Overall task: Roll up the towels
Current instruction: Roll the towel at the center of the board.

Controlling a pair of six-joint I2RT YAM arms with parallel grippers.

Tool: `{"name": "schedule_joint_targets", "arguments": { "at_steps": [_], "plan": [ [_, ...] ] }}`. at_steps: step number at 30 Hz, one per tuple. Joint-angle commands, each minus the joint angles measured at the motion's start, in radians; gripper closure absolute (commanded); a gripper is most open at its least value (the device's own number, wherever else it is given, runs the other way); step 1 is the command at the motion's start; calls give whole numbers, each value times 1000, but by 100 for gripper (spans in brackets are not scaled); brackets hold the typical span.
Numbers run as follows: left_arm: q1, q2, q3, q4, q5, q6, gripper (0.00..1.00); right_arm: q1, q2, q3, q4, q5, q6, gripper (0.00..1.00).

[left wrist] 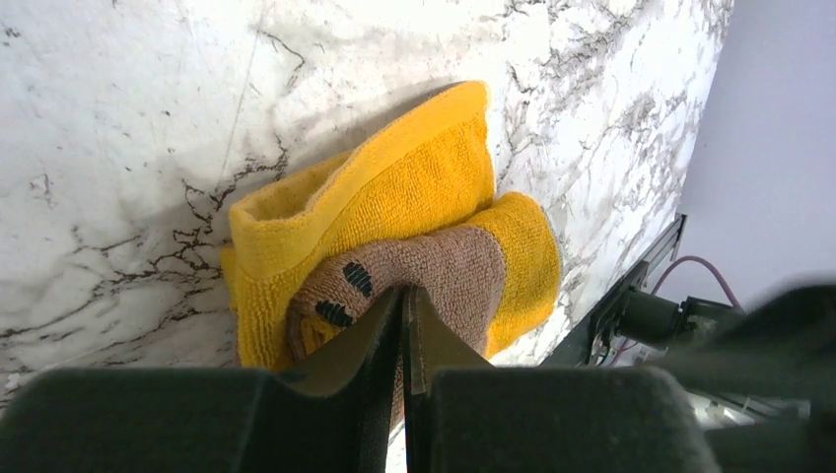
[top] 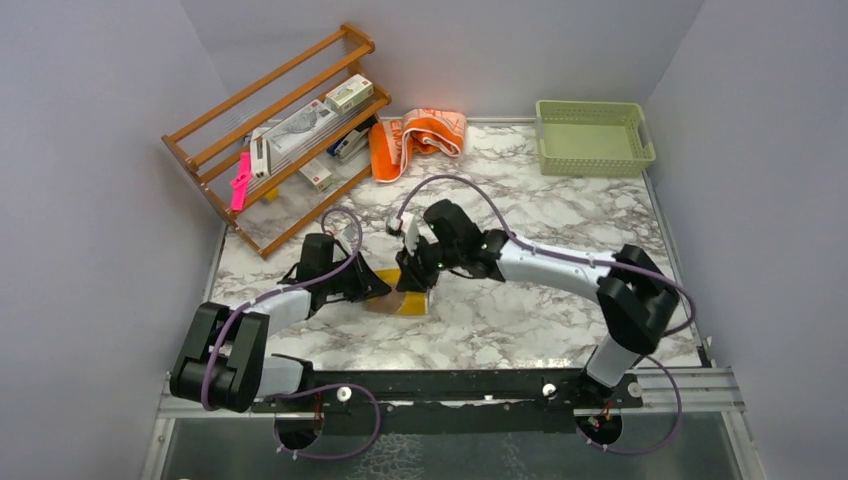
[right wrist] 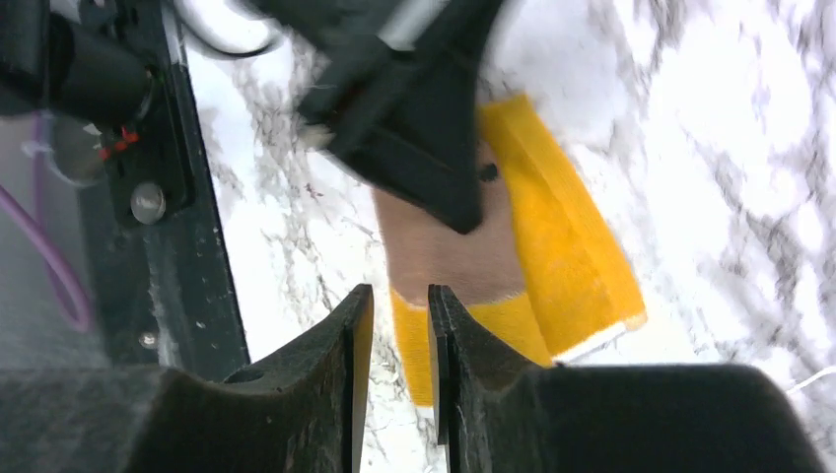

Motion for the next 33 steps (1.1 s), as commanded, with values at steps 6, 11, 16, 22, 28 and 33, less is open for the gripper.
{"name": "schedule_joint_targets", "arguments": {
  "at_steps": [6,11,16,22,28,33],
  "plan": [
    [-8,89,51,-107,-96,90,90,300,-195,-267,288,474,-356,66],
    [-8,121,84,-129,-91,106,90,341,-123,-264,346,599,-432,65],
    [-8,153,100,-140,-81,120,90,353,-55,-261,400,670,-481,65],
    [-8,181,111,-138,-71,121,90,353,-2,-263,435,703,-480,65],
    [-6,183,142,-156,-48,116,90,353,77,-220,424,751,-444,65],
    [14,156,173,-179,-5,109,90,353,139,-140,319,726,-359,95]
  ]
}}
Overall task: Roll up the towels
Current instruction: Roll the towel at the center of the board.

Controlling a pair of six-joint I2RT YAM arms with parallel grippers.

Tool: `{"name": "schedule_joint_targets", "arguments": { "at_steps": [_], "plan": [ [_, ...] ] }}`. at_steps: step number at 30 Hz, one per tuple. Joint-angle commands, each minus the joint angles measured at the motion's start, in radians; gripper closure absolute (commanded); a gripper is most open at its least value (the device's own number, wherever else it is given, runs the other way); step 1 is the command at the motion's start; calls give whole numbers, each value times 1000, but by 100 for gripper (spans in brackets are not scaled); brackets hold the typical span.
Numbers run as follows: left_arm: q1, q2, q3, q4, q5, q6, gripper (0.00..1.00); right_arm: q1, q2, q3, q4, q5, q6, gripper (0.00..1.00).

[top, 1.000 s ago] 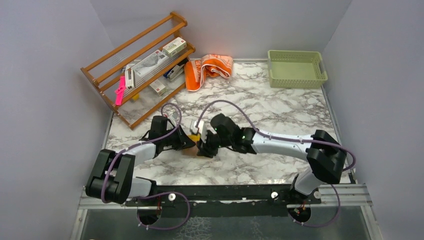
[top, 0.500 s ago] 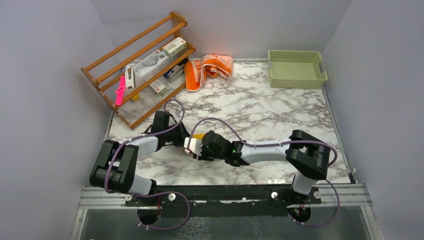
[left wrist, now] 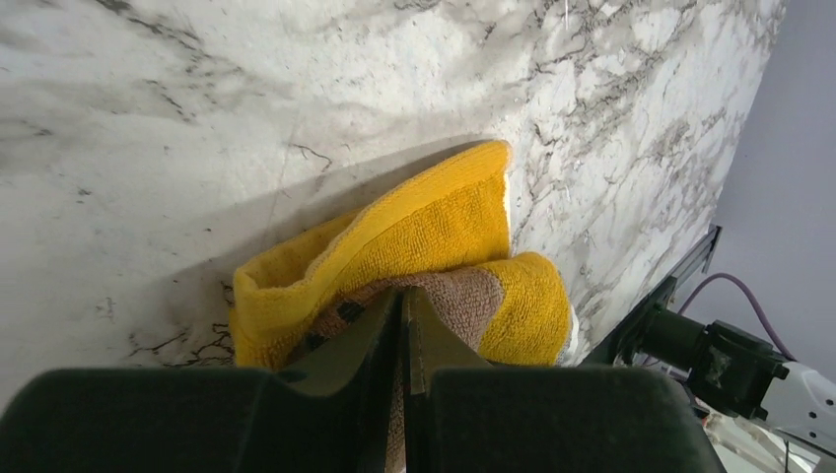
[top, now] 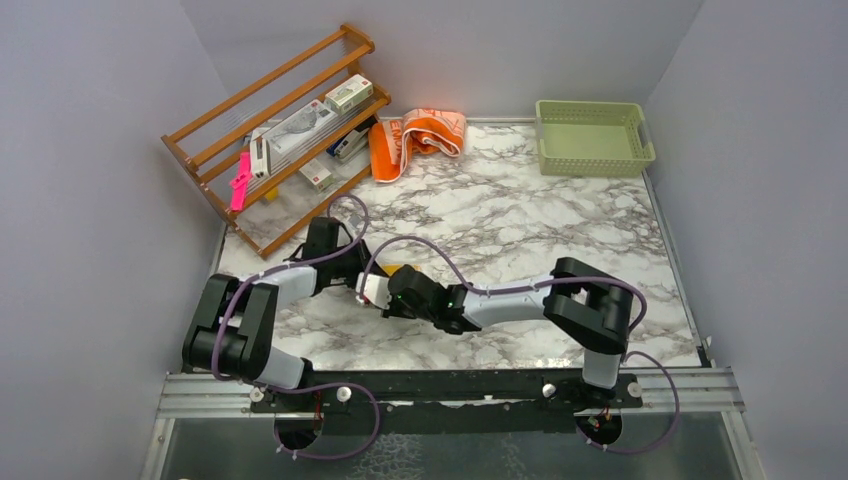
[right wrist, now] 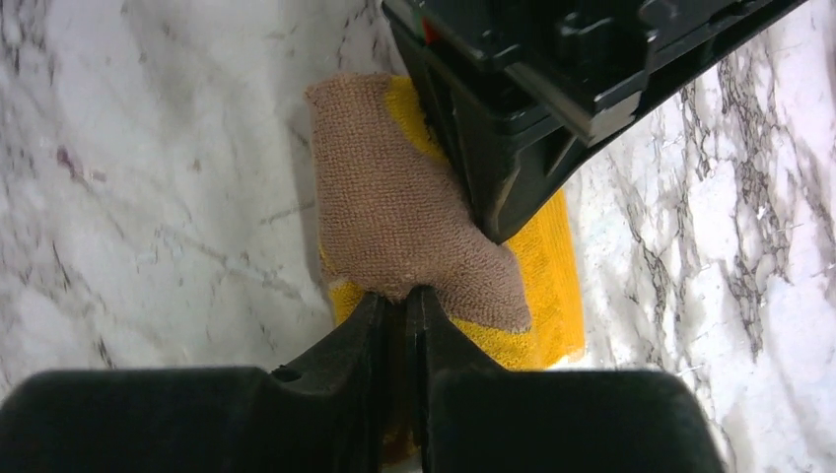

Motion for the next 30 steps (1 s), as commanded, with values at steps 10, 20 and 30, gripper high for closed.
{"name": "schedule_joint_targets", "arguments": {
  "at_steps": [10,20,30],
  "plan": [
    [220,-152,201,-345,94,142,76,-193,25,151,-288,-486,381,99],
    [232,-315,95,-373,102,96,69,-426,245,394,-473,-957,605,99],
    [218,-448,-113,-195,77,-80,36,-537,445,463,-358,-1275,836,99]
  ]
}}
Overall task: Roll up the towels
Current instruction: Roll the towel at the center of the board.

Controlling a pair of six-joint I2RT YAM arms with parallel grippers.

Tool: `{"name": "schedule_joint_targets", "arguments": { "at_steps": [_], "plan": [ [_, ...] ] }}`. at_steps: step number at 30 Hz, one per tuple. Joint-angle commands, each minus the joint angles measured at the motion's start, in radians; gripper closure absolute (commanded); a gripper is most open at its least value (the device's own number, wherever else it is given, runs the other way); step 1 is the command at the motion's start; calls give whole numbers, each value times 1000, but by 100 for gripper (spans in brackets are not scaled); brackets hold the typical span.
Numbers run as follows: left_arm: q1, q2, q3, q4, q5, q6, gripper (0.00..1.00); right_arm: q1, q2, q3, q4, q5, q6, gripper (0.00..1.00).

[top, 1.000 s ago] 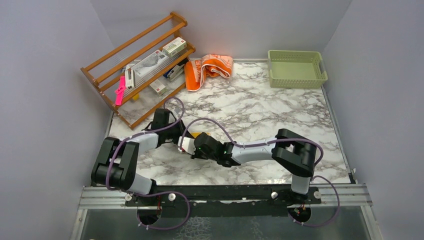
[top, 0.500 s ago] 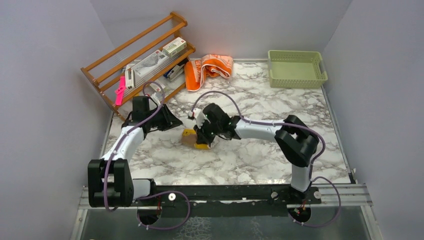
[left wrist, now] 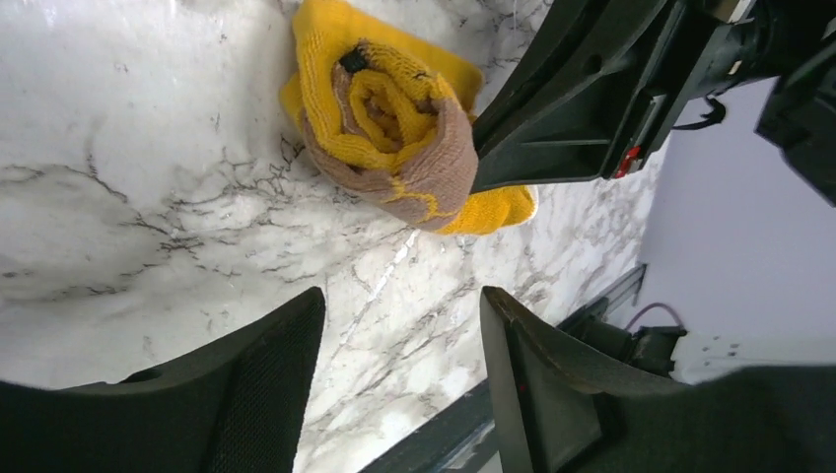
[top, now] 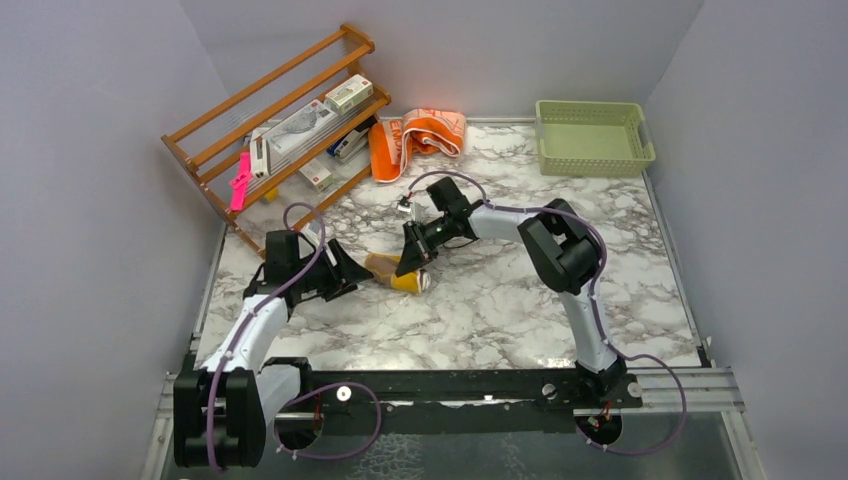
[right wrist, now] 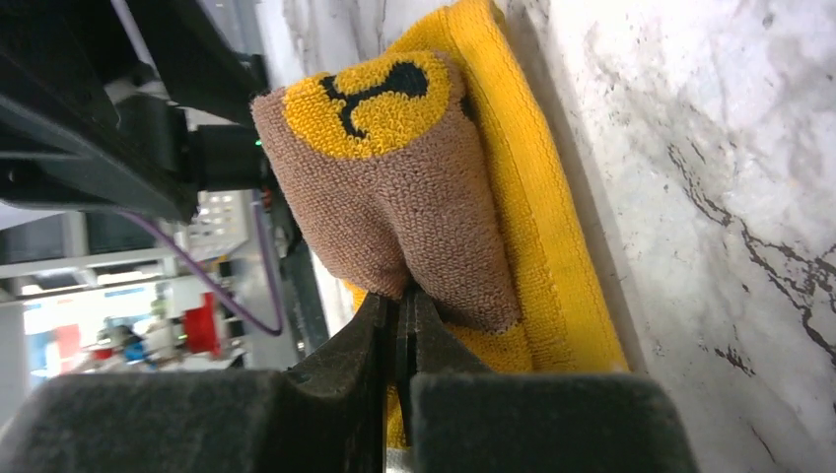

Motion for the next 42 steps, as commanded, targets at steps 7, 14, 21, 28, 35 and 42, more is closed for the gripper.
{"name": "schedule_joint_targets", "arguments": {
  "at_steps": [7,14,21,28,35,42],
  "plan": [
    [-74,102,-59,314,-29,-133,1,-25,126,52,-58,-114,81,99],
    [-114,228,-91,477,-100,-211,1,-25,122,49,-73,-99,63,99],
    [-123,234,-148,577,-261,-344,5,-25,117,30,-71,-93,51,99],
    [-151,277,-175,665,-298,-445,12,-25,111,-2,-70,-86,36,99],
    [-170,269,-254,706,-278,-536,11,-25,100,-11,-65,-66,37,99],
    [-179,26,-379,550,-384,-650,5,-25,100,-17,-42,-58,54,99]
  ]
}}
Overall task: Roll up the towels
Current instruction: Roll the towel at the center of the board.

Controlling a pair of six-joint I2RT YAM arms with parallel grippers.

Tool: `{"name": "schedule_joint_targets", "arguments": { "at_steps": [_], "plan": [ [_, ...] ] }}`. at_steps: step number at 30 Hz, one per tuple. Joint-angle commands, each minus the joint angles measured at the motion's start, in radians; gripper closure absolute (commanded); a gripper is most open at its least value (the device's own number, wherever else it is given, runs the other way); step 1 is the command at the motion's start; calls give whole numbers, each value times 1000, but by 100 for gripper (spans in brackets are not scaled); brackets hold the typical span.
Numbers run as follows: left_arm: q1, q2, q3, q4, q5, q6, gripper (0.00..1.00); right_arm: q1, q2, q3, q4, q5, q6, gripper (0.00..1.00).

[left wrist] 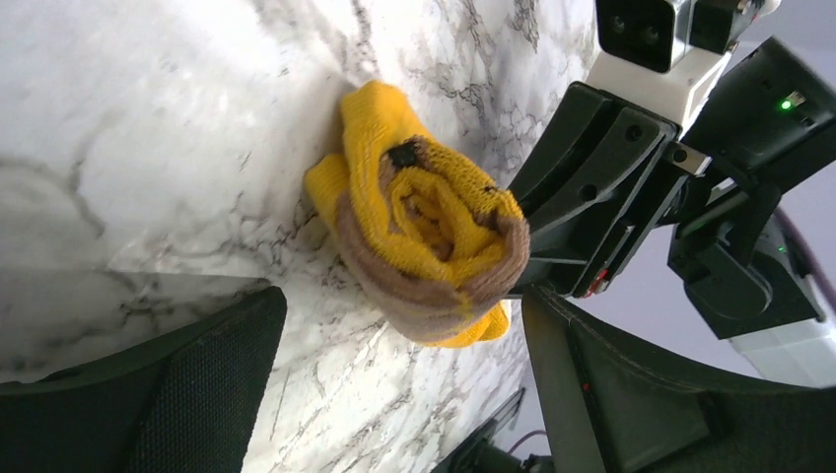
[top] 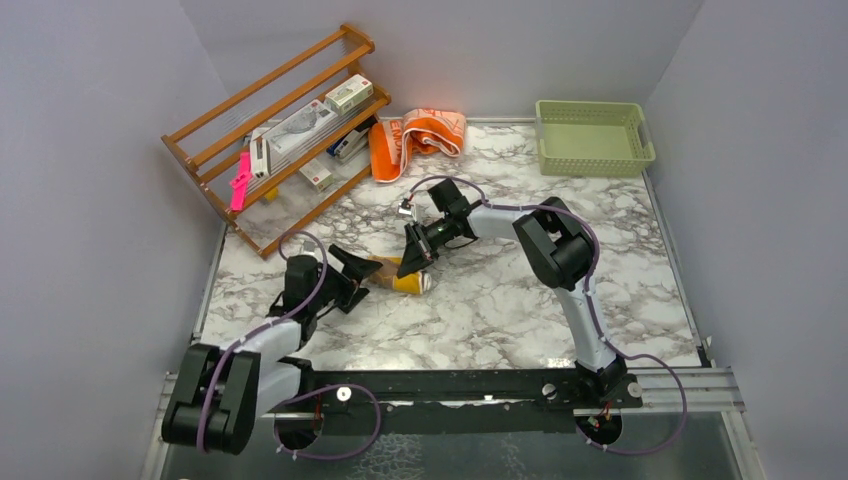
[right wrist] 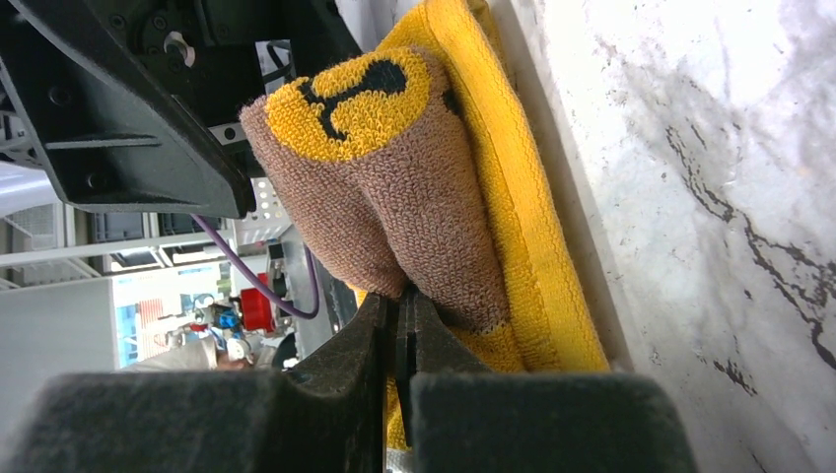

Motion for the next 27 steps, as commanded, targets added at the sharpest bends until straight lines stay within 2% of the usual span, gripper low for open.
{"name": "schedule_joint_targets", "arguments": {
  "at_steps": [1,4,13,23,27],
  "plan": [
    [-18,-126,-81,-175,-138,-86,5,3,23,-50,-35,84,-18,99],
    [-34,-153,-86,-189,-194,-107,4,3,28,-54,-24,82,-7,99],
    [-64,10,-51,-36,-229,-140,8,3,24,-61,-21,87,-5,99],
    [-107,199,-4,128,-232,-152,26,3,25,-65,-24,87,-7,99],
    [-138,261,33,163,-232,-139,38,3,31,-63,-29,85,-11,99]
  ]
}}
